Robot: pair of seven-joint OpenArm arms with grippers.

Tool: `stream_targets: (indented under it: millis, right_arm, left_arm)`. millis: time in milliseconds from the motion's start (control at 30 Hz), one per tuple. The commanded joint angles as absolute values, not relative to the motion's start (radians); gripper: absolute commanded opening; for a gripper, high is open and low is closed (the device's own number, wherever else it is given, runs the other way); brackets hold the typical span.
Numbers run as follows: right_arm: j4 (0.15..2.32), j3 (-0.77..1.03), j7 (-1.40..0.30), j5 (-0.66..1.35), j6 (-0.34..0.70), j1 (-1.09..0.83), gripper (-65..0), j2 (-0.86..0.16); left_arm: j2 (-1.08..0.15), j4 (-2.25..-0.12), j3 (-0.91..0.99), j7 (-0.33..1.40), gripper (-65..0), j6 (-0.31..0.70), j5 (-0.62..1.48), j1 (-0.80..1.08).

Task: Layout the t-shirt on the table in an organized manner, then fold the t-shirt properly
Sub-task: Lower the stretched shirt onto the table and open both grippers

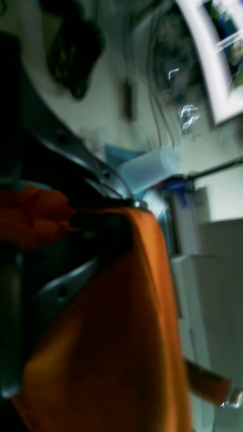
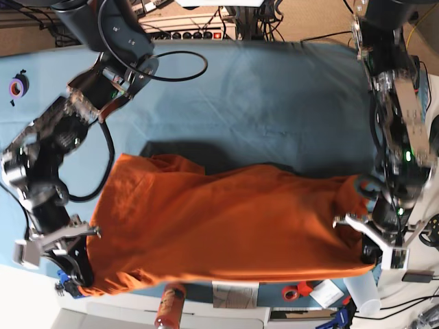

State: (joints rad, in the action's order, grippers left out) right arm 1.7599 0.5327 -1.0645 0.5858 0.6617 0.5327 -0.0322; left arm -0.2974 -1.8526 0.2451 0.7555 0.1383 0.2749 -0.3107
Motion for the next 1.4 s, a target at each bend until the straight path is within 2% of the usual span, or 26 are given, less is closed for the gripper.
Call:
stream_targets:
  millis: [0, 67, 167, 267, 367, 400, 433, 500, 533, 600, 833, 1000, 1100, 1200, 1300, 1367]
  right_arm:
    - [1.716, 0.531, -1.015, 0.572, 0.658, 0.575, -65.0, -0.058]
    - [1.583, 0.531, -0.958, 0.494, 0.658, 0.612, -65.0, -0.092]
    - [1.375, 0.529, -0.881, 0.410, 0.658, 0.674, -65.0, -0.136]
    - [1.182, 0.529, -0.812, 0.355, 0.658, 0.733, -65.0, -0.172]
    - [1.034, 0.529, -0.764, 0.347, 0.659, 0.781, -64.4, -0.203]
    - [1.002, 0.529, -0.745, 0.347, 0.659, 0.794, -59.0, -0.212]
    - [0.976, 0.529, -0.727, 0.347, 0.659, 0.806, -53.1, -0.216]
    - [0.948, 0.529, -0.680, 0.345, 0.658, 0.825, -43.9, -0.223]
    - [0.947, 0.529, -0.646, 0.330, 0.656, 0.830, -41.9, -0.223]
    - [0.947, 0.529, -0.575, 0.293, 0.653, 0.841, -41.8, -0.229]
    - [0.948, 0.532, -0.637, 0.302, 0.658, 0.847, -41.8, -0.245]
    - [0.975, 0.532, -0.776, 0.434, 0.669, 0.844, -41.9, -0.249]
    - [1.055, 0.532, -0.883, 0.500, 0.698, 0.823, -41.9, -0.249]
    - [1.185, 0.532, -0.959, 0.551, 0.698, 0.772, -42.1, -0.249]
    - [1.347, 0.532, -1.003, 0.561, 0.698, 0.688, -42.1, -0.249]
    - [1.452, 0.532, -1.027, 0.561, 0.698, 0.617, -42.1, -0.249]
  left_arm:
    - [-0.303, -1.817, 0.251, 0.710, -65.0, 0.133, 0.283, -0.354]
    - [-0.293, -1.711, 0.251, 0.673, -65.0, 0.134, 0.292, -0.404]
    - [-0.276, -1.541, 0.251, 0.666, -65.0, 0.199, 0.293, -0.490]
    - [-0.258, -1.362, 0.251, 0.566, -65.0, 0.255, 0.292, -0.571]
    - [-0.244, -1.201, 0.251, 0.461, -65.0, 0.366, 0.292, -0.649]
    - [-0.244, -1.153, 0.251, 0.434, -60.1, 0.415, 0.292, -0.672]
    - [-0.244, -1.109, 0.251, 0.414, -50.8, 0.457, 0.292, -0.694]
    - [-0.243, -1.037, 0.251, 0.389, -32.9, 0.477, 0.292, -0.733]
    - [-0.243, -1.011, 0.251, 0.388, -26.6, 0.476, 0.292, -0.750]
    - [-0.240, -0.978, 0.251, 0.389, -21.5, 0.469, 0.292, -0.778]
    - [-0.239, -0.976, 0.251, 0.447, -21.4, 0.469, 0.293, -0.787]
    - [-0.240, -0.987, 0.252, 0.515, -22.4, 0.469, 0.328, -0.787]
    - [-0.252, -1.032, 0.252, 0.663, -31.2, 0.487, 0.444, -0.786]
    - [-0.278, -1.111, 0.252, 0.782, -42.3, 0.553, 0.536, -0.779]
    - [-0.308, -1.225, 0.252, 0.900, -51.2, 0.550, 0.586, -0.758]
    - [-0.322, -1.310, 0.253, 0.971, -54.3, 0.524, 0.607, -0.731]
